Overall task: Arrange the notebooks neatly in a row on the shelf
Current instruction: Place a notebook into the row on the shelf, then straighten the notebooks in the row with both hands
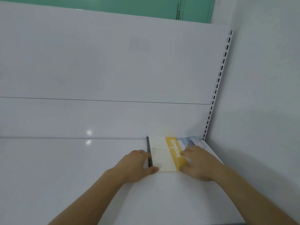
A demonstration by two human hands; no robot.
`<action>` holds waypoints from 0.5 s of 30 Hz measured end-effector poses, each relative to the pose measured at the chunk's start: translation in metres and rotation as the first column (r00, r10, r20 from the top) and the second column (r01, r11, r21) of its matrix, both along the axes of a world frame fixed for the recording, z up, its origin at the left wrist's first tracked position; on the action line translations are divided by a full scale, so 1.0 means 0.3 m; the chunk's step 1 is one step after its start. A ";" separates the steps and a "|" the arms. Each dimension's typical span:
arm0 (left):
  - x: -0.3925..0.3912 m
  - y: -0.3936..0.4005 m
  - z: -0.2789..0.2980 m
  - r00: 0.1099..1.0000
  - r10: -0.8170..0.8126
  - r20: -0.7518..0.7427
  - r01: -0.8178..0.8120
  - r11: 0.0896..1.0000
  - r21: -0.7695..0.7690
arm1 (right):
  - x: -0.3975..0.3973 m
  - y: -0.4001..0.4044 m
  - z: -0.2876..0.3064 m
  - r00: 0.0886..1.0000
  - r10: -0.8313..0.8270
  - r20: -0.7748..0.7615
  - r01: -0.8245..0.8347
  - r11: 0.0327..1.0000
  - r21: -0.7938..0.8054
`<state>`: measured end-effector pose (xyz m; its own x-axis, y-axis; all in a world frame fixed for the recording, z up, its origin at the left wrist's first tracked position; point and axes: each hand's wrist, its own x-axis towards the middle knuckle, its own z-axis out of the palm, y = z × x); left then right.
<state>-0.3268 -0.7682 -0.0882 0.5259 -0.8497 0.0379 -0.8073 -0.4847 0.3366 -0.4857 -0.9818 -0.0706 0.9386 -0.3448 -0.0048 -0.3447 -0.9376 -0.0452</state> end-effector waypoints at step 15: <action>0.022 0.448 0.099 0.826 0.489 0.280 -0.423 0.866 -0.265 | 0.227 0.610 0.096 0.922 0.139 0.361 -0.143 0.990 -0.016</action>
<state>-0.3201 -0.6338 -0.0586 0.7800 -0.4749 0.4074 -0.5868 -0.7812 0.2130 -0.4176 -0.7987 -0.0419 0.9166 -0.2103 0.3400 -0.1671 -0.9742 -0.1520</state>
